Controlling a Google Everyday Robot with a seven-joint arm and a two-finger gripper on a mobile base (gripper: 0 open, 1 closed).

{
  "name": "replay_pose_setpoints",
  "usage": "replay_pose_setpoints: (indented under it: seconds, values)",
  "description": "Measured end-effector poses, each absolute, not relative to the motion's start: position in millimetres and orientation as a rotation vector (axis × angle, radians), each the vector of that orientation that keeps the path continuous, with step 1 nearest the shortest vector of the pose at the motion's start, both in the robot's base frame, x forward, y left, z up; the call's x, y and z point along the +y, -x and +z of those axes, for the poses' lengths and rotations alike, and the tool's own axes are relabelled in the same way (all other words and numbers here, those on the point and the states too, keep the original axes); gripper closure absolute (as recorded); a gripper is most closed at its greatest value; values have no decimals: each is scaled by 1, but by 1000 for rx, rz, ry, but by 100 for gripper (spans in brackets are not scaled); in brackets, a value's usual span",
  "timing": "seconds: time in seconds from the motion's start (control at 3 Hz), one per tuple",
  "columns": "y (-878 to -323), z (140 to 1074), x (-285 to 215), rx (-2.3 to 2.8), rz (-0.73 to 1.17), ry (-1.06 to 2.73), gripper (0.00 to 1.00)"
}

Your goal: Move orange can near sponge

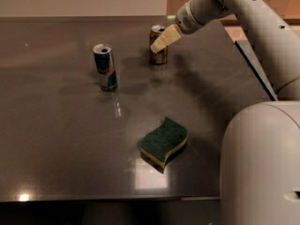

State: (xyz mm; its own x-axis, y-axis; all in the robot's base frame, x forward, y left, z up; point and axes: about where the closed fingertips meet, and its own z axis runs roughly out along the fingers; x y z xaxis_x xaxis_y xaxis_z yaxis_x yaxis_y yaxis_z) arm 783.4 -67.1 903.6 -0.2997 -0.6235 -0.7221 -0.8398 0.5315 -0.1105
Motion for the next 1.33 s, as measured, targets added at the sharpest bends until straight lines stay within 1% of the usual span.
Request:
replay_pose_setpoints:
  seconds: [0.33,0.67,1.33]
  values:
    - [-788,897,-63,2035,389,1166,0]
    - [-790,895,-60,2035,402,1144,19]
    - [-779,907,-60,1993,437,1140,65]
